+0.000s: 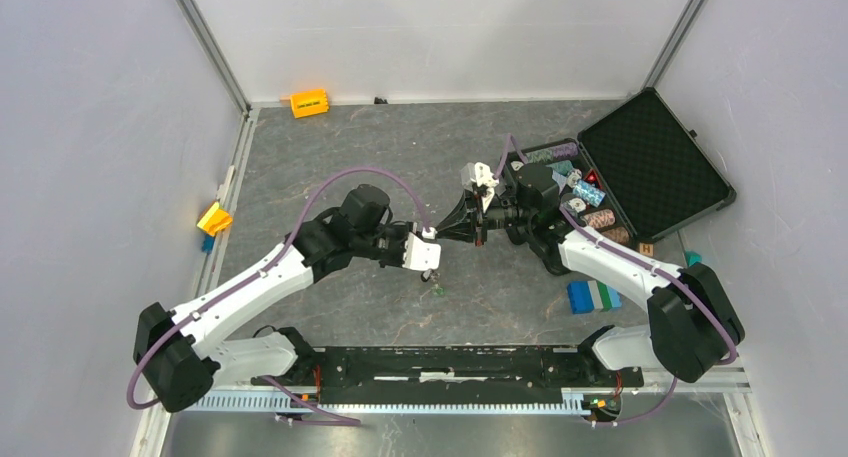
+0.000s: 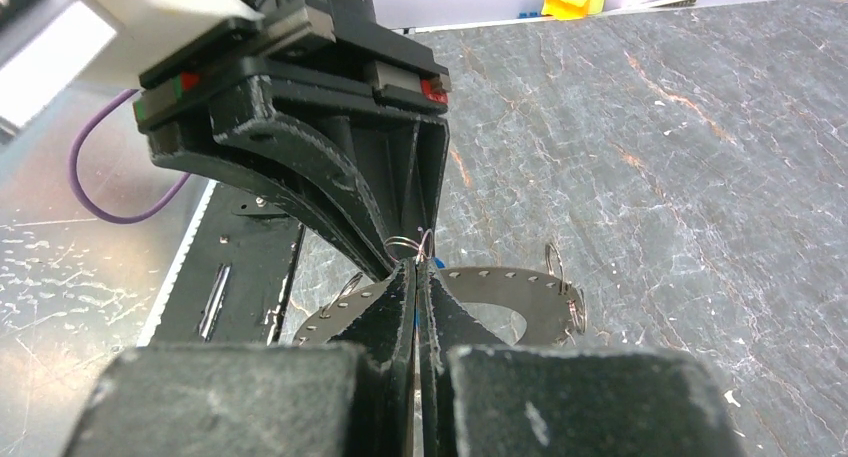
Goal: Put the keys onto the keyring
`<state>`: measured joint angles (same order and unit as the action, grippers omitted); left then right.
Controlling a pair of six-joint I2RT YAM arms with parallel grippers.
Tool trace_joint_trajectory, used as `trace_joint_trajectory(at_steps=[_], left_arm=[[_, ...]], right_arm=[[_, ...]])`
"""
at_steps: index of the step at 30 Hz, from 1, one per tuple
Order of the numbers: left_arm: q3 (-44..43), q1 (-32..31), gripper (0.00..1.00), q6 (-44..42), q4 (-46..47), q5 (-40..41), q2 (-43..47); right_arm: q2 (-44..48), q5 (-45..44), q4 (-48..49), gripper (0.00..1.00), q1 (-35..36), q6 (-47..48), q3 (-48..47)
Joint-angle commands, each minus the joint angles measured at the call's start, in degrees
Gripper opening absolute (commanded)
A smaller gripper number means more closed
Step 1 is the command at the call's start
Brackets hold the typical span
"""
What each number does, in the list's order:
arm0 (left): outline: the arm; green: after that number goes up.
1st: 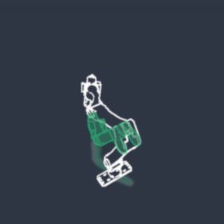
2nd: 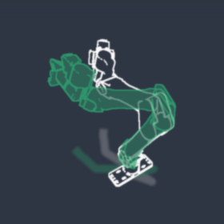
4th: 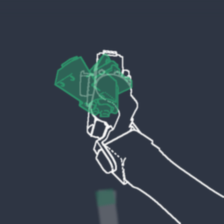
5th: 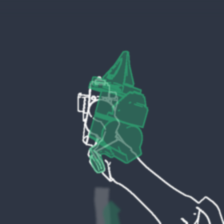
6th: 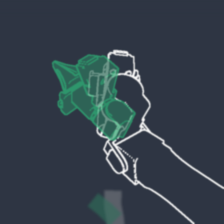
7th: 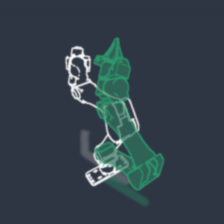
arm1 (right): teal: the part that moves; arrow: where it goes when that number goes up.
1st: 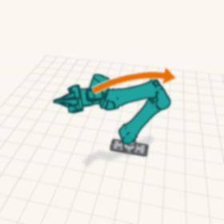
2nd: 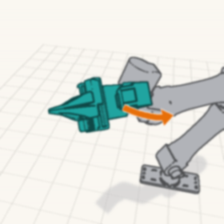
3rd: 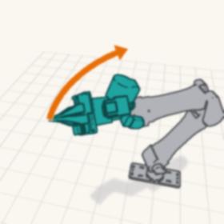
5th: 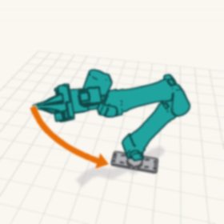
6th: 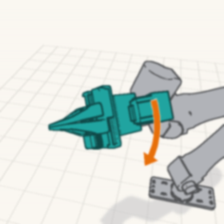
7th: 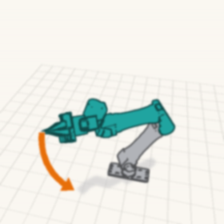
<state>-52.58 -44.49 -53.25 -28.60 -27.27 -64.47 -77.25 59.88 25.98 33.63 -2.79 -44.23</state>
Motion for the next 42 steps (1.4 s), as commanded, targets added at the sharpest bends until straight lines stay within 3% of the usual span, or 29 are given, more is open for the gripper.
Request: trace_joint_trajectory(at_steps=[1, 5, 12, 19, 22, 25, 30, 34, 42], left_arm=[[0.52, -0.15, 0.14, -3.09, 1.09, 0.81, -1.23], [1.15, -0.15, 0.02, -3.54, 1.09, 3.07, -2.15], [2.92, -0.16, 0.04, -1.87, 3.29, 8.08, -0.6], [0.86, 1.05, 0.49, -0.19, -2.38, 15.12, 3.18], [-2.72, 4.94, 0.56, 2.45, -5.71, 11.65, 4.55], [-7.12, 8.2, 0.56, 5.83, -7.74, 5.5, 4.69], [-11.78, 8.54, 0.55, 10.54, -7.17, -4.5, 2.34], [-13.14, 8.54, 0.5, 11.16, -6.73, -11.87, -0.97], [-11.59, 8.28, 0.4, 6.74, -6.67, -19.06, -3.52]], right_arm=[[1.68, 0.3, 3.64, 0.0, 0.03, -0.42, -0.51], [1.75, 0.64, 3.22, 0.0, -0.01, -0.04, -0.59], [1.66, 1.44, 1.51, 0.0, -0.02, 1.99, -0.94], [1.53, 1.98, -1.53, 0.0, -0.04, 5.49, -1.84], [1.17, 2.84, -2.64, 0.0, -0.04, 6.71, -2.19], [1.05, 4.26, -2.64, 0.0, 0.08, 7.0, -2.19], [1.13, 5.95, -5.22, 0.0, 0.4, 10.45, -2.59], [1.13, 6.8, -5.76, 0.0, 0.56, 10.96, -2.73], [1.05, 8.31, -5.76, 0.0, 0.73, 11.14, -2.62]])
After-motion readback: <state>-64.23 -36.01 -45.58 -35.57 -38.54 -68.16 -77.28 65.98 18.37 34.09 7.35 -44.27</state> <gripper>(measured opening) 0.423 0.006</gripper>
